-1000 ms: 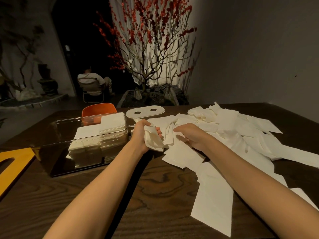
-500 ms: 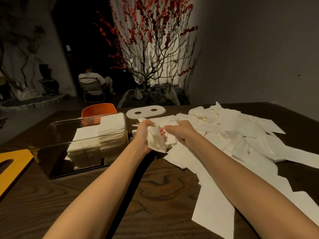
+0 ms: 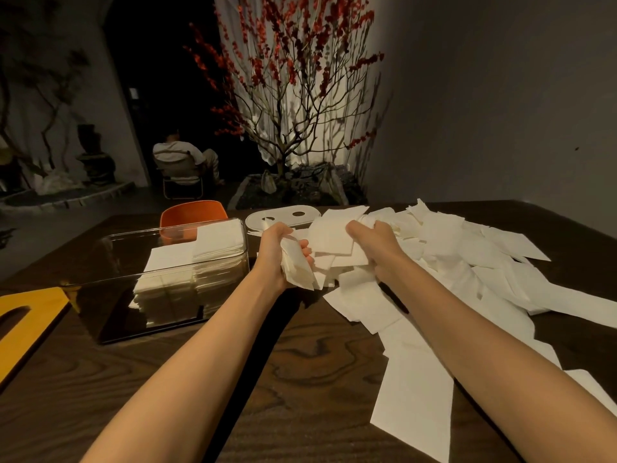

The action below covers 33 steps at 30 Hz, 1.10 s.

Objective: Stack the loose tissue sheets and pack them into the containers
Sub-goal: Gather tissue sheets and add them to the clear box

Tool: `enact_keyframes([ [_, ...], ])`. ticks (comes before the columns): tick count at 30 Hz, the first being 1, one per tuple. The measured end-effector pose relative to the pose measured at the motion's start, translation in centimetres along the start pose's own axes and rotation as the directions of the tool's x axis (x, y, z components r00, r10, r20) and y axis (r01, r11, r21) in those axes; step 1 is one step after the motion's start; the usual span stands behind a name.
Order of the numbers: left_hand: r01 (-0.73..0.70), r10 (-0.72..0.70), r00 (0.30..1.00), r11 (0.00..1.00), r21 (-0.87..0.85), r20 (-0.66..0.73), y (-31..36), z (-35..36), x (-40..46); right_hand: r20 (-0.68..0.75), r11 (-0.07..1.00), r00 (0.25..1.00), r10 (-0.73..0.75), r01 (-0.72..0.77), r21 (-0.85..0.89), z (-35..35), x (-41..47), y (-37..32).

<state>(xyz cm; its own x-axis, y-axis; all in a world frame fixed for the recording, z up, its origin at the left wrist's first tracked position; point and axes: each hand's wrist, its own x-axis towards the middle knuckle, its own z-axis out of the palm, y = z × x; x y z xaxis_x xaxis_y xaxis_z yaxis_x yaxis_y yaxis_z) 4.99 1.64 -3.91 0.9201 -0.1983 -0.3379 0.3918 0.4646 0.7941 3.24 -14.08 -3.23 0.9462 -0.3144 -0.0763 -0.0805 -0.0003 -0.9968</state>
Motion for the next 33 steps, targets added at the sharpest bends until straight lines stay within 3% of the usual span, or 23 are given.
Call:
enact_keyframes([
  [4, -0.012, 0.012, 0.997, 1.000, 0.002, 0.071, 0.1, 0.4, -0.9, 0.064, 0.999, 0.998, -0.017, 0.015, 0.032, -1.8, -0.1, -0.7],
  [11, 0.014, 0.008, 0.967, 0.996, -0.087, 0.253, -0.8, 0.0, -0.8, 0.244, 0.931, 0.969, -0.037, -0.056, 0.361, -3.0, -0.7, -0.5],
  [18, 0.253, -0.131, 0.834, 0.954, -0.160, 0.536, -1.8, 0.6, -1.4, 0.380, 0.967, 0.924, 0.036, -0.128, 0.220, -2.4, -1.4, 0.6],
  [22, 0.163, -0.087, 0.905, 0.975, -0.149, 0.417, -1.9, 0.8, -1.7, 0.344, 0.979, 0.936, 0.075, -0.135, 0.154, -2.3, -1.3, 1.0],
  [33, 0.103, -0.052, 0.879, 0.991, -0.082, 0.473, -1.8, 0.6, -2.6, 0.279, 0.962, 0.950, 0.141, -0.198, 0.186, -2.7, -1.1, 0.9],
])
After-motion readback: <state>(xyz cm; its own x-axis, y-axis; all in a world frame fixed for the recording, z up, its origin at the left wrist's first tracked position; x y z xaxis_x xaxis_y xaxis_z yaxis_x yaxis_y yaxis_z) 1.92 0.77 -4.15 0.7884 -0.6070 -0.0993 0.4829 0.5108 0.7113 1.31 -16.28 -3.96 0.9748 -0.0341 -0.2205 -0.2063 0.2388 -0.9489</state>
